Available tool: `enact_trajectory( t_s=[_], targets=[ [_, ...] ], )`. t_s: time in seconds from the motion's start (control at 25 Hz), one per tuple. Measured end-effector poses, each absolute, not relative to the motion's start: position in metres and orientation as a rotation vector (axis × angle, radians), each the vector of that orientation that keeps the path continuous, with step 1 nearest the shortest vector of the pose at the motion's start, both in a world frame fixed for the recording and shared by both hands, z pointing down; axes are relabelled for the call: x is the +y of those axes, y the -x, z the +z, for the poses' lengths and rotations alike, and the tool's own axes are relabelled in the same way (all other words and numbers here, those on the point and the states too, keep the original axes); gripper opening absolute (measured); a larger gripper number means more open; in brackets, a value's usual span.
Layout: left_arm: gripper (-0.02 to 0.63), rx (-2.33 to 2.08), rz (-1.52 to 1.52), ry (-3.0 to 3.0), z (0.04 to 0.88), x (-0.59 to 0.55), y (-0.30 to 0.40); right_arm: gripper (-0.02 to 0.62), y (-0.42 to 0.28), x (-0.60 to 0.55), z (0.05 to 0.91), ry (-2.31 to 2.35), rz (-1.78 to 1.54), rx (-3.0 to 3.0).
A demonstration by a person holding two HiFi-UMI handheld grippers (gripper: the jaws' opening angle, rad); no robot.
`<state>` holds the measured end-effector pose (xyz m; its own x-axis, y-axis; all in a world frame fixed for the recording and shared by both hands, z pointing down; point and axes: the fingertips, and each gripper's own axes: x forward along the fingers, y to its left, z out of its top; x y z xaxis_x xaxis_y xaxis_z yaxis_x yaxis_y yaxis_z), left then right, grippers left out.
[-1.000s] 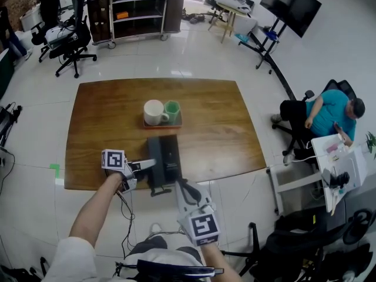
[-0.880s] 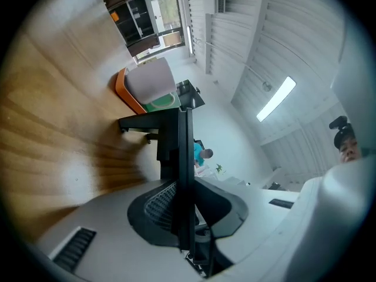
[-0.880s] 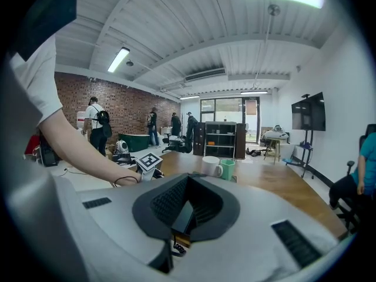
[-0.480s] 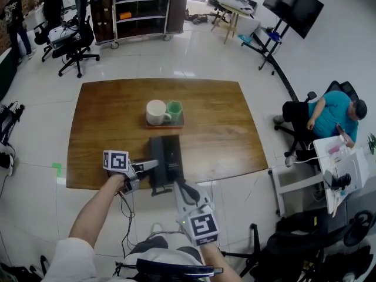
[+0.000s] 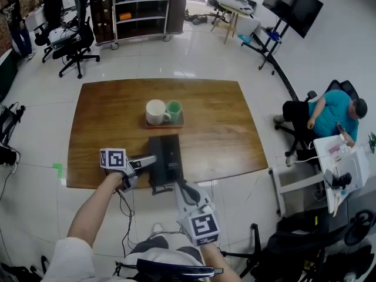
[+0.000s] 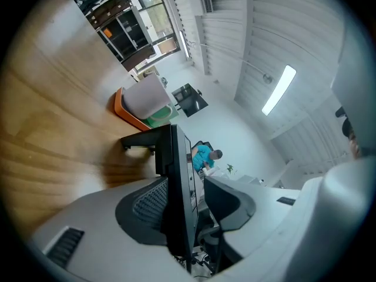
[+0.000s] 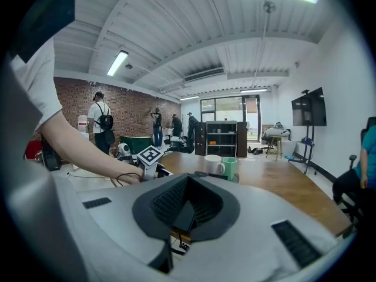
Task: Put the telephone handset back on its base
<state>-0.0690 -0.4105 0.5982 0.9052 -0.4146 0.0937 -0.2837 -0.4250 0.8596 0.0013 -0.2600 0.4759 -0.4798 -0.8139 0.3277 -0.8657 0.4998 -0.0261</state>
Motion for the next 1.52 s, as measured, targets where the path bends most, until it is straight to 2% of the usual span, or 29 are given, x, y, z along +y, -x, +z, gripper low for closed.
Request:
enact_trajectory(
  t_s=[0.52, 0.6, 0.8, 0.88, 0.96, 1.52],
  targets=[
    [0.187, -0.629, -0.121, -2.099, 0.6, -0.404, 0.077, 0.005, 0.0, -0.254, 0.468, -1.421, 0.25, -2.49],
    [0.171, -0.659, -0.149, -2.106, 0.596, -0.402, 0.082, 0.005, 0.0, -0.251, 0.466, -1.417, 0.246, -2.496],
    [0.059, -0.717, -0.227, -2.119, 0.58, -0.391, 0.095, 0.005, 0.002, -0.239, 0.46, -1.401, 0.223, -2.512],
    [0.058, -0.725, -0.242, -2.131, 0.573, -0.383, 0.097, 0.005, 0.002, -0.233, 0.457, -1.393, 0.21, -2.521],
    [0.023, -0.734, -0.254, -2.14, 0.566, -0.372, 0.097, 0.005, 0.001, -0.225, 0.453, -1.386, 0.199, -2.534],
    [0.003, -0.786, -0.361, -2.352, 0.489, -0.259, 0.07, 0.005, -0.001, -0.154, 0.42, -1.335, 0.117, -2.624]
  ],
)
